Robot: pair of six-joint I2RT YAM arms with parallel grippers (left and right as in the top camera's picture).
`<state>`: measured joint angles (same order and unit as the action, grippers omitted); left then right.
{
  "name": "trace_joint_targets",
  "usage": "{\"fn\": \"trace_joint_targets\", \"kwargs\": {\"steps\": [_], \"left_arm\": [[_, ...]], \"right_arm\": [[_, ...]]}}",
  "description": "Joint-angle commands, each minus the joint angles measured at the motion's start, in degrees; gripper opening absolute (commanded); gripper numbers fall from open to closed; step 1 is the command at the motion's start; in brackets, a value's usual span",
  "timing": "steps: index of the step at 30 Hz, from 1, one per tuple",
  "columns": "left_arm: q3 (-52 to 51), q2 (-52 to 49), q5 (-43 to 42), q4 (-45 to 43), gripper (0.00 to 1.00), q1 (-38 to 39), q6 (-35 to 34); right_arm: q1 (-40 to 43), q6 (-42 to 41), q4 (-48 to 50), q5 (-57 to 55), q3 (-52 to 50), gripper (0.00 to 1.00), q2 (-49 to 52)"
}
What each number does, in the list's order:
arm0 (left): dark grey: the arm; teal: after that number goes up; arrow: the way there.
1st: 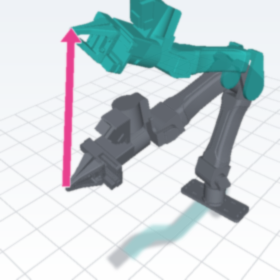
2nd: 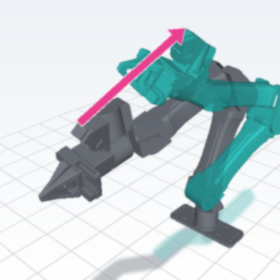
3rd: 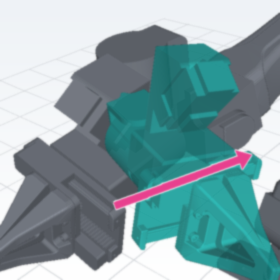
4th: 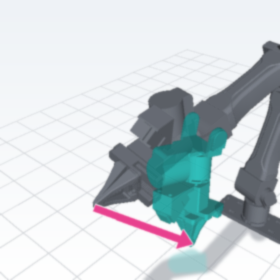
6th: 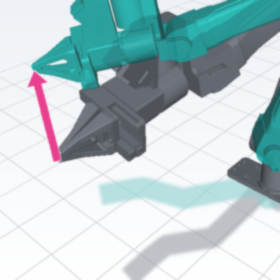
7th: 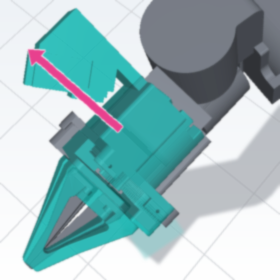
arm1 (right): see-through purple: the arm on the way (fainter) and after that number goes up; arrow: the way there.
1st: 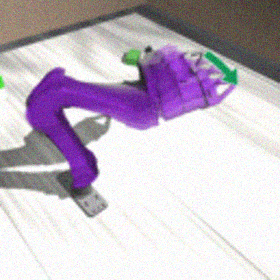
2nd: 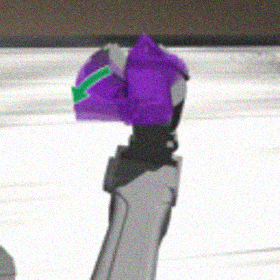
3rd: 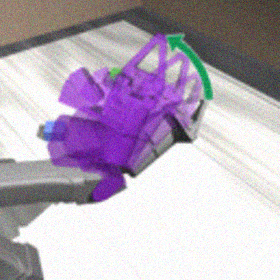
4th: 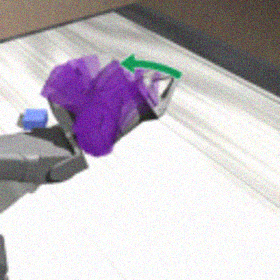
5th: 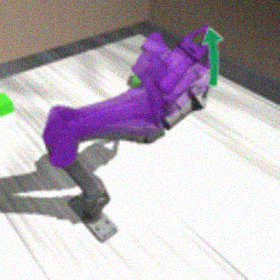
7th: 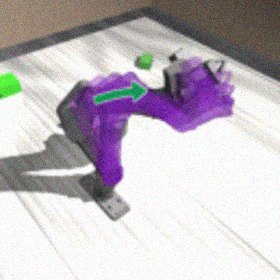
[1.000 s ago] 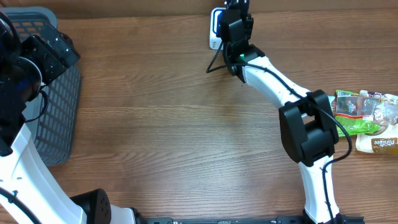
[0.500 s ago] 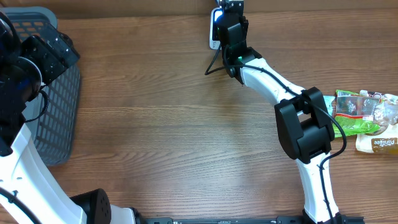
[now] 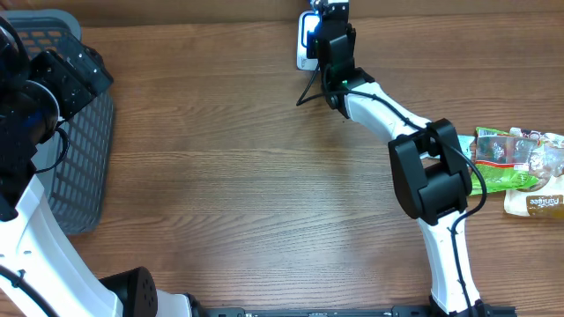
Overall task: Scan the item barcode
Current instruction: 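Hold the Oreo pack's barcode over the scanner with the right gripper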
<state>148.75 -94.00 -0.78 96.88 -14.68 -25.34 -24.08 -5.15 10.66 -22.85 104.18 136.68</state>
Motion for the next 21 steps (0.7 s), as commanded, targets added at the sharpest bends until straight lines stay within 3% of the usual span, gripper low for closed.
{"fn": "trace_joint_targets", "kwargs": {"steps": [1, 21], "left_arm": [[-0.13, -0.39, 0.35, -0.09, 1.00, -0.20, 0.70], [-0.13, -0.39, 0.35, -0.09, 1.00, -0.20, 0.70]], "right_arm": [[0.02, 0.94, 0.87, 1.14, 1.53, 0.04, 0.74], [0.11, 0.94, 1.79, 2.43, 1.53, 0.04, 1.27]]}}
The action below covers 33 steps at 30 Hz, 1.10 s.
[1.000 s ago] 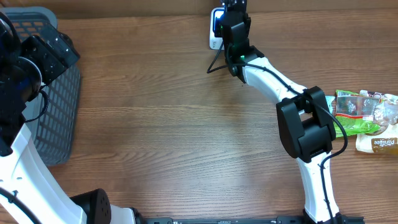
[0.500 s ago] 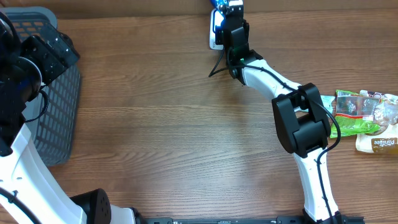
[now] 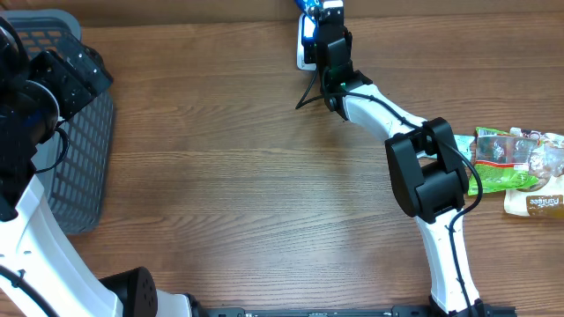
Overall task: Scan the item barcode
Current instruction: 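Hold the Oreo pack's barcode over the scanner with the right gripper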
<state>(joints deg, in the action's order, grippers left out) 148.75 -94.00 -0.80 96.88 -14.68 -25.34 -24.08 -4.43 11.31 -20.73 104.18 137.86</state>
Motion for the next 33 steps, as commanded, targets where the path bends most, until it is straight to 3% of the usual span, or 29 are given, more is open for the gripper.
{"fn": "trace_joint_targets", "kwargs": {"steps": [1, 26, 33], "left_arm": [[-0.13, -0.39, 0.37, -0.09, 1.00, -0.20, 0.70], [-0.13, -0.39, 0.37, -0.09, 1.00, -0.20, 0.70], [-0.13, -0.39, 0.37, -0.09, 1.00, -0.20, 0.70]], "right_arm": [[0.11, 0.24, 1.51, 0.31, 1.53, 0.04, 0.39], [0.26, 0.46, 5.40, 0.26, 1.55, 0.04, 2.71], [-1.42, 0.44, 1.62, 0.26, 1.55, 0.04, -3.08]]}}
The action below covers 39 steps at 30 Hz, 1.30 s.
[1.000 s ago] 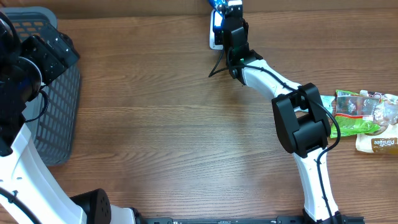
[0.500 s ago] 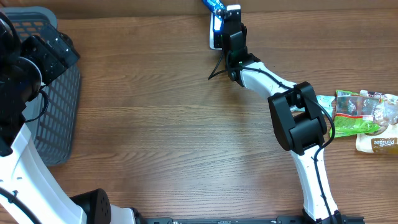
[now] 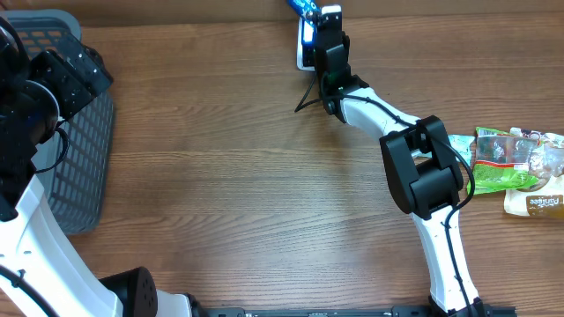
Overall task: Scan the item barcode
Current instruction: 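Hold the Oreo pack's barcode over the scanner with the right gripper, then carry the Oreo pack right and drop it on the pile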
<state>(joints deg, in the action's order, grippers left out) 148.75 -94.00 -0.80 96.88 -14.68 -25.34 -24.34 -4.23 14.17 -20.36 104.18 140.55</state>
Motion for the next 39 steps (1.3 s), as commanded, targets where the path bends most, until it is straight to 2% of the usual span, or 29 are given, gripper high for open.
{"fn": "trace_joint_targets", "kwargs": {"steps": [1, 6, 12, 19, 22, 29, 32, 35, 39], "left_arm": [[-0.13, -0.39, 0.37, -0.09, 1.00, -0.20, 0.70], [-0.13, -0.39, 0.37, -0.09, 1.00, -0.20, 0.70], [-0.13, -0.39, 0.37, -0.09, 1.00, -0.20, 0.70], [-0.13, -0.39, 0.37, -0.09, 1.00, -0.20, 0.70], [-0.13, -0.39, 0.37, -0.09, 1.00, -0.20, 0.70], [-0.13, -0.39, 0.37, -0.09, 1.00, -0.20, 0.70], [-0.13, -0.39, 0.37, -0.09, 1.00, -0.20, 0.70], [-0.13, -0.39, 0.37, -0.09, 1.00, -0.20, 0.70], [-0.13, -0.39, 0.37, -0.09, 1.00, -0.20, 0.70]], "right_arm": [[-1.44, 0.22, -2.60, -0.11, 1.55, 0.04, -7.06], [-3.43, 0.17, -14.12, 0.98, 1.55, 0.04, -18.03], [-3.93, -1.09, -29.77, 14.67, 1.55, 0.04, -33.00], [0.33, -15.32, -50.73, 27.91, 1.55, 0.04, -49.55], [4.72, -19.45, -57.53, 28.11, 1.55, 0.04, -52.92], [20.79, -24.96, -73.64, 27.56, 1.53, 0.04, -53.07], [26.69, -24.96, -79.65, 21.94, 1.49, 0.04, -50.95], [30.42, -24.98, -82.01, 14.05, -0.76, 0.04, -48.22], [32.92, -24.96, -82.25, 11.21, -5.25, 0.04, -43.47]]}}
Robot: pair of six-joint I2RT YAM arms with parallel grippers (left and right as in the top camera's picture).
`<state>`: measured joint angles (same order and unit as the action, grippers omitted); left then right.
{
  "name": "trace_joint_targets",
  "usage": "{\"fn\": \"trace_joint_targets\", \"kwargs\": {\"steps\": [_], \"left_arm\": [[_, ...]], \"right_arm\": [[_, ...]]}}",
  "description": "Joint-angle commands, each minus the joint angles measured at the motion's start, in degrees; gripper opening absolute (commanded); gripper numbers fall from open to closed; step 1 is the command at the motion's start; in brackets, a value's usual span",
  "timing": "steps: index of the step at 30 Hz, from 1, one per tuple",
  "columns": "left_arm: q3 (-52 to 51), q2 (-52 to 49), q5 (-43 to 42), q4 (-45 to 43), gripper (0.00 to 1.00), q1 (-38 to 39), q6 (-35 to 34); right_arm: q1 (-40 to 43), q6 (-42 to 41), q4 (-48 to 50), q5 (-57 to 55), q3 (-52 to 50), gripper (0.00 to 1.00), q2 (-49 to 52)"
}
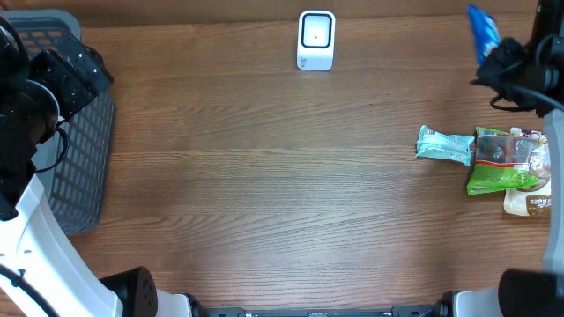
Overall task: Scan the item barcode
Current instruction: 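Carry the Oreo pack right and drop it on the pile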
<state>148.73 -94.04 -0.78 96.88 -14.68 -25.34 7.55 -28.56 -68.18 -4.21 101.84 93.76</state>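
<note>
In the overhead view the white barcode scanner (315,40) stands at the table's far edge, its face up and nothing over it. My right gripper (491,55) is at the far right, well away from the scanner, shut on a blue packet (482,30) that sticks up from its fingers. My left arm (62,79) hangs over the grey basket at the left edge; its fingers do not show.
A grey mesh basket (84,167) stands at the left edge. At the right edge lie a teal packet (444,144), a green packet (500,165) and a beige packet (532,204).
My right arm was stretched over the scanner with the blue packet at its top edge; now it is at the far right with the packet still held. The scanner and teal packet are uncovered.
Through all three earlier moments my right gripper held the blue packet over the scanner, a little further back and left each time. Now the arm is away at the right edge, packet still gripped. The left arm has stayed over the basket throughout.
</note>
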Motion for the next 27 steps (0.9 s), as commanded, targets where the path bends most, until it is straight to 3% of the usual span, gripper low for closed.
{"fn": "trace_joint_targets", "kwargs": {"steps": [1, 11, 12, 13, 14, 16, 18, 21, 27], "left_arm": [[-0.11, -0.35, 0.35, -0.09, 1.00, -0.20, 0.70], [-0.11, -0.35, 0.35, -0.09, 1.00, -0.20, 0.70], [-0.11, -0.35, 0.35, -0.09, 1.00, -0.20, 0.70], [-0.11, -0.35, 0.35, -0.09, 1.00, -0.20, 0.70], [-0.11, -0.35, 0.35, -0.09, 1.00, -0.20, 0.70], [-0.11, -0.35, 0.35, -0.09, 1.00, -0.20, 0.70], [-0.11, -0.35, 0.35, -0.09, 1.00, -0.20, 0.70], [-0.11, -0.35, 0.35, -0.09, 1.00, -0.20, 0.70], [-0.11, -0.35, 0.35, -0.09, 1.00, -0.20, 0.70]], "right_arm": [[1.40, -0.66, -0.09, -5.01, -3.69, 0.04, 4.39], [2.62, -0.61, -8.00, -4.79, -8.00, 0.05, 13.75], [2.67, -0.61, -8.94, -4.79, -8.00, 0.11, 13.73], [2.71, -0.50, -9.84, -4.79, -7.96, 0.31, 13.57], [2.75, 0.07, -10.64, -4.76, -7.85, 0.60, 13.53], [2.75, 0.26, -12.81, -4.74, -7.23, 0.80, 13.53], [2.75, 0.50, -15.23, -4.76, -5.75, 0.86, 13.53], [2.75, 0.83, -19.87, -4.70, -1.05, 0.87, 13.40], [-2.12, 9.62, -28.87, 6.80, 17.94, 0.92, 10.34]]}}
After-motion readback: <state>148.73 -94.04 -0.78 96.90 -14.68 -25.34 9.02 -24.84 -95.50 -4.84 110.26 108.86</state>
